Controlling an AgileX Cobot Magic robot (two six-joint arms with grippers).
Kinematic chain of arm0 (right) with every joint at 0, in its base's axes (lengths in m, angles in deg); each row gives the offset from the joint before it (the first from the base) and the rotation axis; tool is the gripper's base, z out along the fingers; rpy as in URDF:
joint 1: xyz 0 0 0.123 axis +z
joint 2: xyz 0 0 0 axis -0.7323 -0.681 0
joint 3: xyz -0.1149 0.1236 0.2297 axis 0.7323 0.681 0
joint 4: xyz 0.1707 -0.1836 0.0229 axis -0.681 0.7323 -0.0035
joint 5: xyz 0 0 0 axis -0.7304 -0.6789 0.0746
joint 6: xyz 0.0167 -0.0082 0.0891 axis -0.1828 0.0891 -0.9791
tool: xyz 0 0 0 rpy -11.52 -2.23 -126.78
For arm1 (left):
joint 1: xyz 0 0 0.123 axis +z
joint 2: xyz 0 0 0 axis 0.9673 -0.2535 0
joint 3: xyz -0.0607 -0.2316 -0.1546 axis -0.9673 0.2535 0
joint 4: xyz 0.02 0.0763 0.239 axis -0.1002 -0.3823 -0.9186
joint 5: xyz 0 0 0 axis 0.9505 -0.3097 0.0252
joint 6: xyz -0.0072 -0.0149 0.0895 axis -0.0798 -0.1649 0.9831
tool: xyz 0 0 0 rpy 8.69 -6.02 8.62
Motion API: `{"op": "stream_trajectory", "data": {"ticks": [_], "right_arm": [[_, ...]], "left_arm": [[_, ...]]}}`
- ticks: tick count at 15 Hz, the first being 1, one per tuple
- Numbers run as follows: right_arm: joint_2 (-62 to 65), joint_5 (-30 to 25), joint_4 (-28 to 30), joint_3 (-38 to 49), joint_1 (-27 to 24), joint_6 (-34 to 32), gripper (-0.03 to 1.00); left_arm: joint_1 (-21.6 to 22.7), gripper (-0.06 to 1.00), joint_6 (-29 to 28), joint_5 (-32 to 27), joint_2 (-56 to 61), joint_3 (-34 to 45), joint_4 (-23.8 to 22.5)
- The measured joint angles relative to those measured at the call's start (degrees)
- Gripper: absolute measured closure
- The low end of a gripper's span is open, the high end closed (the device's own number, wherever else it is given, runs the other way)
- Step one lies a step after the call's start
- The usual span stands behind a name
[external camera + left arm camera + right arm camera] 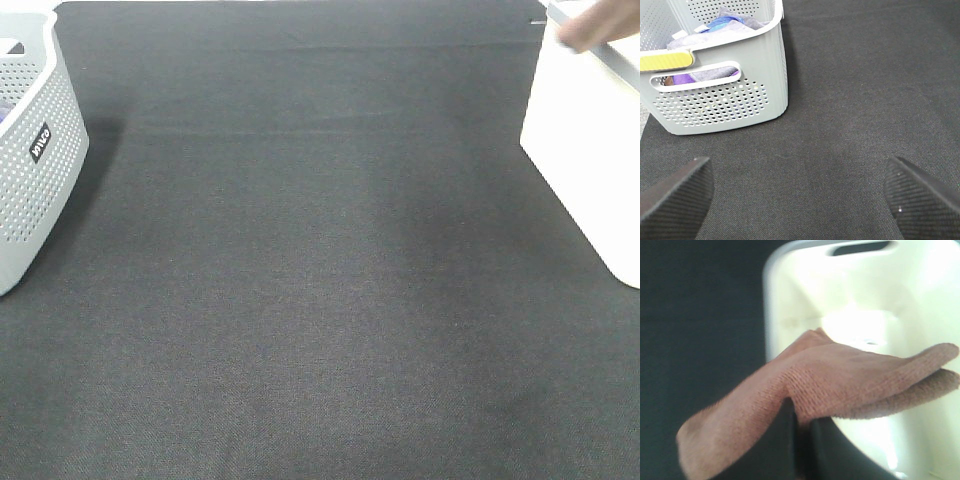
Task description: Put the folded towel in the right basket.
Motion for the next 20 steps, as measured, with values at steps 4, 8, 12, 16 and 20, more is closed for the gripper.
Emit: {"op": "stream_trajectory", "data": {"ticks": [4,8,12,16,20], "right_arm": [[-4.47,0.00,-3.50,0.00,-8.88,1.49,0.96],[-9.11,0.00,-5.61,0.00,-9.05,1.89,0.94],[-13.87,-0.06,-6.42,0.00,-9.05,1.20,0.57],[-13.18,-0.06,-7.56,0.00,-9.05,-0.29,0.33],[-7.79,-0.11,-9.68,0.00,-7.56,-0.23,0.32]], "left_arm": [[0.00,0.07,0.00,0.00,0.00,0.00,0.00],[0.00,0.07,0.00,0.00,0.00,0.00,0.00],[0.00,0.07,0.00,0.00,0.00,0.00,0.00],[0.00,0.07,0.00,0.00,0.00,0.00,0.00],[0.00,0.07,0.00,0.00,0.00,0.00,0.00]]}}
